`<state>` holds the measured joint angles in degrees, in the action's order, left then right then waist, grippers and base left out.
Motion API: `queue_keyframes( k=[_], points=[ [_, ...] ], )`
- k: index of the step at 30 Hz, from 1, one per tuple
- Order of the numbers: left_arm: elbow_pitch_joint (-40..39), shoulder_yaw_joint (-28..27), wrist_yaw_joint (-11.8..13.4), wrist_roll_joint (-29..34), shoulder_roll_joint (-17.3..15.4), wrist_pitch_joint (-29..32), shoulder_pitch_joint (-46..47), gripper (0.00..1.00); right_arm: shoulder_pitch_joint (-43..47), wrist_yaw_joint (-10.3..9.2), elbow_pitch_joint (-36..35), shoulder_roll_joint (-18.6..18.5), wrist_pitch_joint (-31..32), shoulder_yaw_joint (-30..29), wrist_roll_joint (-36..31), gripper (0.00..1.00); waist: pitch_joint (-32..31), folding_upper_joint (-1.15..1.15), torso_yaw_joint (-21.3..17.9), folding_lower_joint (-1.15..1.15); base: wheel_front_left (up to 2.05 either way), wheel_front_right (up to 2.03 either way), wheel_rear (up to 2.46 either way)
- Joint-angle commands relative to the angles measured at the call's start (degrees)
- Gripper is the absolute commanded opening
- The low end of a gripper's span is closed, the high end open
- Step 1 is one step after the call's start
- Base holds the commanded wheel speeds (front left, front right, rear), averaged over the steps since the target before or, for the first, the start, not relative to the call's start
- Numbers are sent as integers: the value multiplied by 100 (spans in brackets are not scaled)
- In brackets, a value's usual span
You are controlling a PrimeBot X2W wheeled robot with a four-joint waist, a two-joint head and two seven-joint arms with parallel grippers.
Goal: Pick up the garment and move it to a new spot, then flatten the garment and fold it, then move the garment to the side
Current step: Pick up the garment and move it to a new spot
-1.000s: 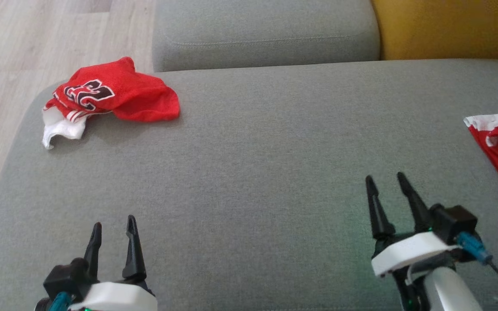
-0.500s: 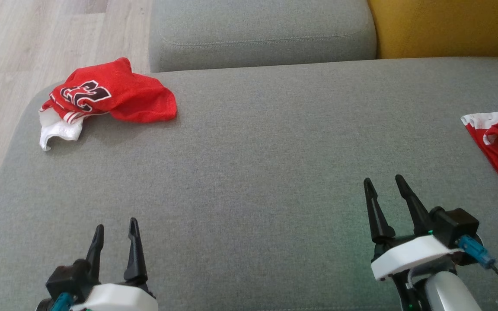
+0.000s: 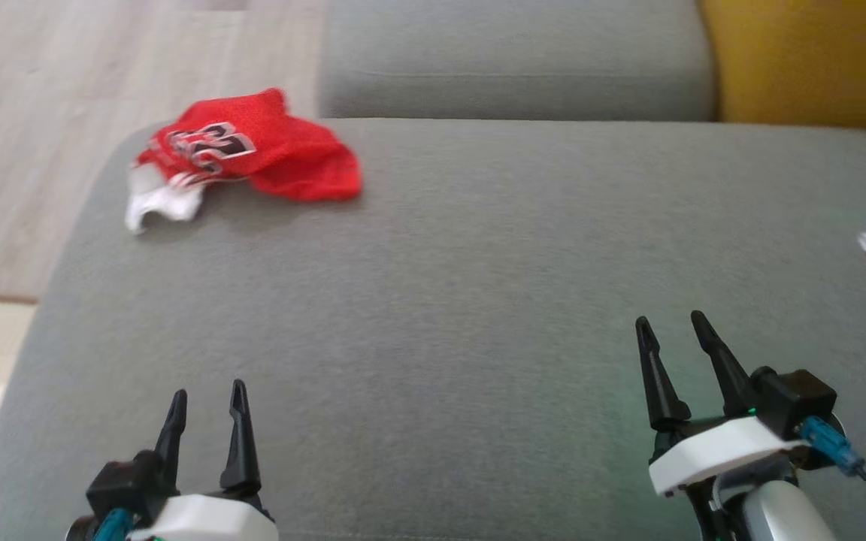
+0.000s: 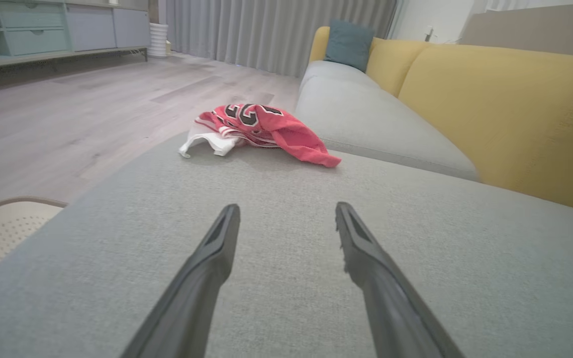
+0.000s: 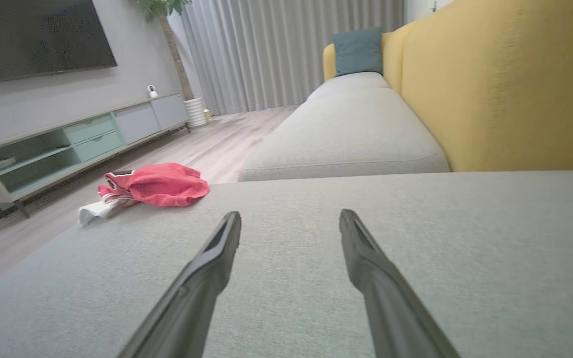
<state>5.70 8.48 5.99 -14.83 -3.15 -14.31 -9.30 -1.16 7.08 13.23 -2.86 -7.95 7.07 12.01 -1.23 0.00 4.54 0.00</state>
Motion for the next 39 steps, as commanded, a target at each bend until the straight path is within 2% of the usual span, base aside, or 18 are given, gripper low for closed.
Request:
queue_keyframes(
  k=[1, 10, 14, 24, 34, 39],
  points=[
    [-193, -185, -17, 68, 27, -69, 216, 100, -120, 41, -247, -2, 7, 126, -24, 100, -54, 0, 372, 0, 0, 0, 0],
    [-249, -290, -108, 221, -18, -69, 113, 100, -9, 41, -266, -2, -59, 244, 130, 100, -197, 0, 1838, 0, 0, 0, 0],
    [-278, -405, -110, 217, -66, -69, 8, 100, -21, 41, -244, -2, -86, 379, 198, 100, -240, 0, 2311, 0, 0, 0, 0],
    [-718, -792, 24, 108, -15, -69, -327, 100, -441, 41, -118, -2, 44, 924, 165, 100, -21, 0, 2477, 0, 0, 0, 0],
    [-832, -849, 28, 38, 5, -69, -289, 100, -545, 41, -106, -2, 65, 865, 77, 100, 171, 0, 2477, 0, 0, 0, 0],
    [-841, -847, -205, 191, -409, 63, 323, 100, -525, 41, -337, -2, 144, 461, -154, 100, 477, 0, 2406, 0, 0, 0, 0]
  ],
)
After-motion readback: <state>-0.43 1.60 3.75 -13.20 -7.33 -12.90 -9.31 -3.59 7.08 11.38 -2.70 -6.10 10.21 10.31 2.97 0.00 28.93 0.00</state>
